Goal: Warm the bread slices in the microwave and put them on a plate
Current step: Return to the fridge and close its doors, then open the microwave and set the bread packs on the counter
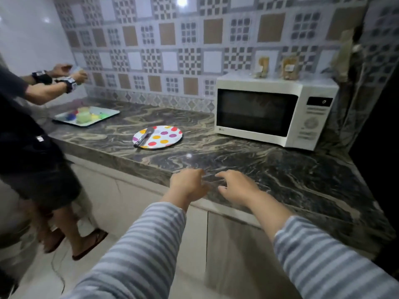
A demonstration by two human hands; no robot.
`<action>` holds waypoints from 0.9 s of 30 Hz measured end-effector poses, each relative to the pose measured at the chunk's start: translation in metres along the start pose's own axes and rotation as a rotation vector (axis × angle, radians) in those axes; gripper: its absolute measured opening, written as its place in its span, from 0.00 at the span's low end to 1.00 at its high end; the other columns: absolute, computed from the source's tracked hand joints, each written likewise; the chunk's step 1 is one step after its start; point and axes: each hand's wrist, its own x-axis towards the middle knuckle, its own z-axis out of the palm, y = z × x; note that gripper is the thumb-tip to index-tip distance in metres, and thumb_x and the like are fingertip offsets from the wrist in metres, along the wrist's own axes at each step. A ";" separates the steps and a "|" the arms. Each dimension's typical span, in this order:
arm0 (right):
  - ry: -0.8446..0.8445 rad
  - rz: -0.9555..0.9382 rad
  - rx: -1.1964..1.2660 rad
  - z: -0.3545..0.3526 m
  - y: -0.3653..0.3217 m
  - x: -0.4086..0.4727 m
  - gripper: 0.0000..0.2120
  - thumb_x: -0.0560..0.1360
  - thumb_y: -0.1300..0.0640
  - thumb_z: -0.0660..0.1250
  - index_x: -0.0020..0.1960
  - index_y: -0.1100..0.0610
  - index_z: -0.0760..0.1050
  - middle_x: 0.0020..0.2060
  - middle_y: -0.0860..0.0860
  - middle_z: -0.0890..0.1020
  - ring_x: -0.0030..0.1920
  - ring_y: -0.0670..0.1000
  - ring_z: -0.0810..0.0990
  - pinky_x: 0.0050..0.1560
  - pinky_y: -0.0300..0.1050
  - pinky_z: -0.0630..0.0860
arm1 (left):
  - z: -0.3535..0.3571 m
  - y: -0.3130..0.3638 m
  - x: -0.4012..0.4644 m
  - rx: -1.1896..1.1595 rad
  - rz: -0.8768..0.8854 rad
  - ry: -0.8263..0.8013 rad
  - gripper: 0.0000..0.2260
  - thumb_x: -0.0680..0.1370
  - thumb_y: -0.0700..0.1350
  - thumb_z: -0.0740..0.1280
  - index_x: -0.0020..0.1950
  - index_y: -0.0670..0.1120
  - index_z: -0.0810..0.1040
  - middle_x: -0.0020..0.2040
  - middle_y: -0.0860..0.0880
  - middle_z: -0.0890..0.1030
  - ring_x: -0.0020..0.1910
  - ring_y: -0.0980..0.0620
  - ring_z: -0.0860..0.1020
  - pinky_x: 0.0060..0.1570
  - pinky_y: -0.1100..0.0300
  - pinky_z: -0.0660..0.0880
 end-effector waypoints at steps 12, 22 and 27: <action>0.172 0.319 -0.082 -0.086 0.118 0.046 0.24 0.78 0.53 0.61 0.73 0.50 0.64 0.70 0.51 0.69 0.69 0.55 0.66 0.66 0.53 0.69 | -0.029 0.098 0.148 -0.110 0.338 0.099 0.32 0.75 0.54 0.65 0.76 0.57 0.55 0.68 0.48 0.72 0.66 0.44 0.71 0.56 0.48 0.73; 0.313 0.371 -0.208 -0.172 0.224 0.096 0.31 0.78 0.51 0.63 0.77 0.48 0.54 0.78 0.53 0.50 0.77 0.56 0.45 0.74 0.58 0.54 | -0.032 0.206 0.255 -0.363 0.464 0.176 0.39 0.75 0.55 0.66 0.76 0.62 0.43 0.68 0.50 0.71 0.65 0.47 0.71 0.55 0.45 0.75; 0.392 0.356 -0.241 -0.203 0.259 0.126 0.34 0.79 0.52 0.62 0.78 0.46 0.46 0.78 0.52 0.40 0.77 0.56 0.37 0.76 0.58 0.46 | -0.025 0.242 0.293 -0.503 0.572 0.160 0.43 0.76 0.54 0.68 0.74 0.65 0.35 0.71 0.49 0.66 0.65 0.47 0.71 0.58 0.46 0.74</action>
